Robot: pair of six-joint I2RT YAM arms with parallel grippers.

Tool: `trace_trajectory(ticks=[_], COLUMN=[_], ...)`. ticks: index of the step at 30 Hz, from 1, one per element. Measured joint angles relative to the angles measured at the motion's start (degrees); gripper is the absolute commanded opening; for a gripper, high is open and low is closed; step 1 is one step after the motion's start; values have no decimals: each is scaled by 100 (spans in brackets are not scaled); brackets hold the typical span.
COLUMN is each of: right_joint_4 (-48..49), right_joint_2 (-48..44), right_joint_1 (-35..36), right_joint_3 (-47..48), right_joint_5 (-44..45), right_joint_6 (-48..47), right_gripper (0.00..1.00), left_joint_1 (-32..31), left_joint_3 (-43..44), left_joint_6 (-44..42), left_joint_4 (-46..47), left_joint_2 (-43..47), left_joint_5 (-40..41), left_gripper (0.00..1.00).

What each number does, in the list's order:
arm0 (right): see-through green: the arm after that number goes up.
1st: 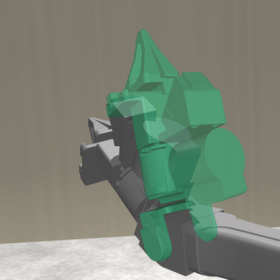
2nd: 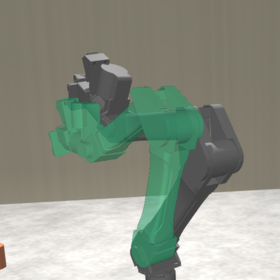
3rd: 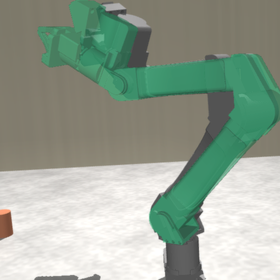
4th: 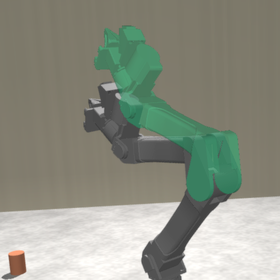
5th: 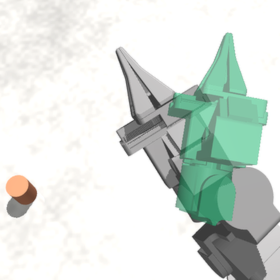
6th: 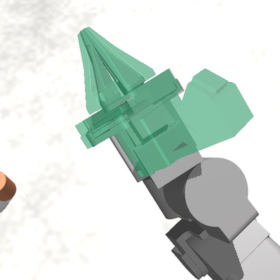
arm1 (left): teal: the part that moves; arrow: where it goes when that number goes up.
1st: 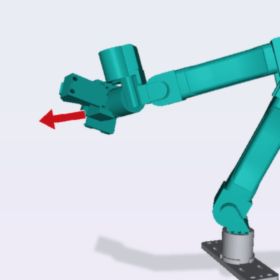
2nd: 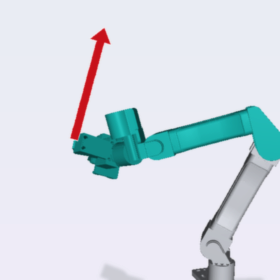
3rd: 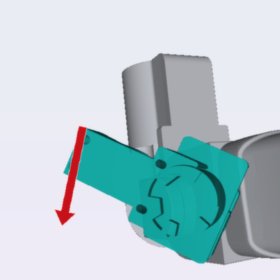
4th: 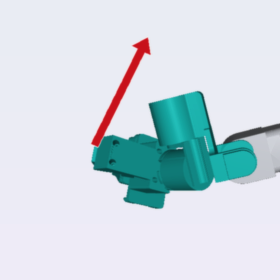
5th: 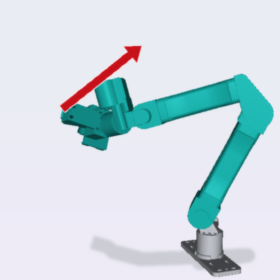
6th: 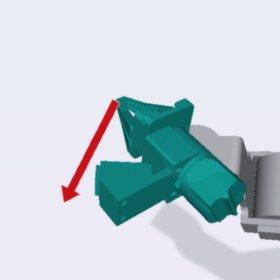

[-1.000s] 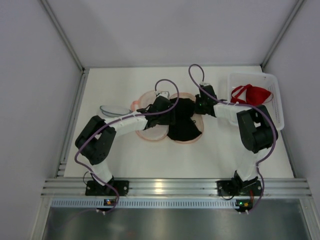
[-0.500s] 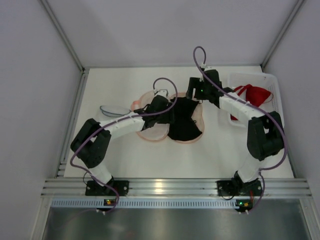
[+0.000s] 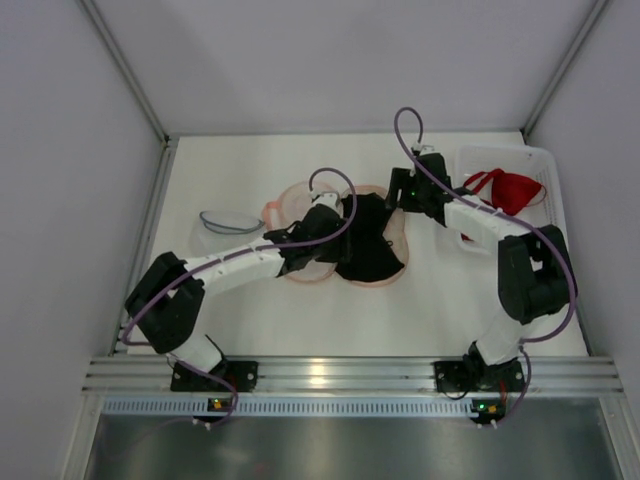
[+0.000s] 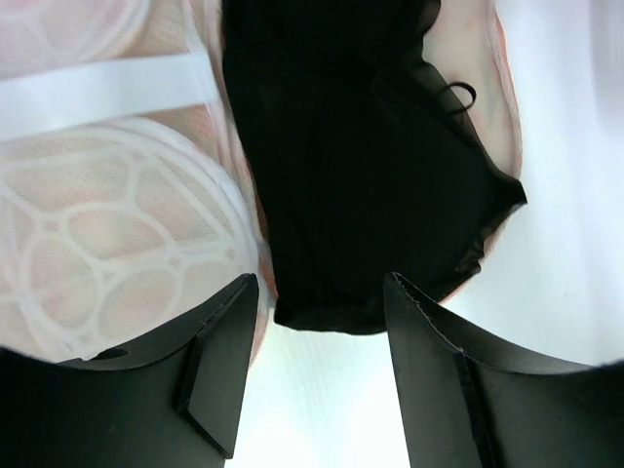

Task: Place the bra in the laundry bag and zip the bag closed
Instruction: Adjust the bra in the laundry bag.

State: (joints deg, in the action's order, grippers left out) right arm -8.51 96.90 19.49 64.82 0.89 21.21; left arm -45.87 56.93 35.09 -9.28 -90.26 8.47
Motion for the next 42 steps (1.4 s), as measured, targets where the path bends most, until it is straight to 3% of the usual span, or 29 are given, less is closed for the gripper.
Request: trace_trajectory(ticks=[12, 13, 15, 16, 21, 22, 24, 32, 33, 37, 39, 42], right_joint_4=[199, 188, 190, 201, 358, 407, 516, 896, 940, 1045, 1113, 1250], right_joint_2=[-339, -407, -531, -610, -999, -1023, -1029, -1027, -1027, -1027, -1027, -1014], right_joint_1=[-24, -24, -24, -24, -24, -24, -24, -24, -24, -24, -24, -22], right_joint_3=[-793, -861, -940, -979, -1215, -1261, -1366, -1803, -1818, -1834, -1834, -1834], right_joint_5=[-212, -225, -249, -260, -273, -275, -282, -540, -592, -876, -1128, -1475], right_joint_6=[151, 155, 179, 192, 249, 267, 306, 457, 459, 428, 374, 262], right_gripper=[72, 71, 72, 71, 71, 71, 71, 71, 71, 72, 73, 74], left_joint_1=[-278, -278, -278, -278, -275, -275, -275, -98, -50, 57, 55, 42], left_joint_3=[278, 319, 409, 468, 577, 577, 570, -61, -118, -7, 66, 20], left_joint_6=[352, 369, 398, 422, 350, 319, 236, -398, -501, -487, -343, -31], left_joint_4=[-39, -48, -48, -42, 122, 195, 358, 1596, 1626, 1161, 776, 352], left_joint_2=[-997, -1067, -1167, -1213, -1255, -1255, -1255, -1102, -1073, -876, -621, -9], left_joint_5=[232, 267, 319, 343, 476, 492, 511, 330, 286, 332, 369, 376], left_gripper=[56, 52, 31, 26, 10, 3, 0, 0, 3, 39, 50, 54])
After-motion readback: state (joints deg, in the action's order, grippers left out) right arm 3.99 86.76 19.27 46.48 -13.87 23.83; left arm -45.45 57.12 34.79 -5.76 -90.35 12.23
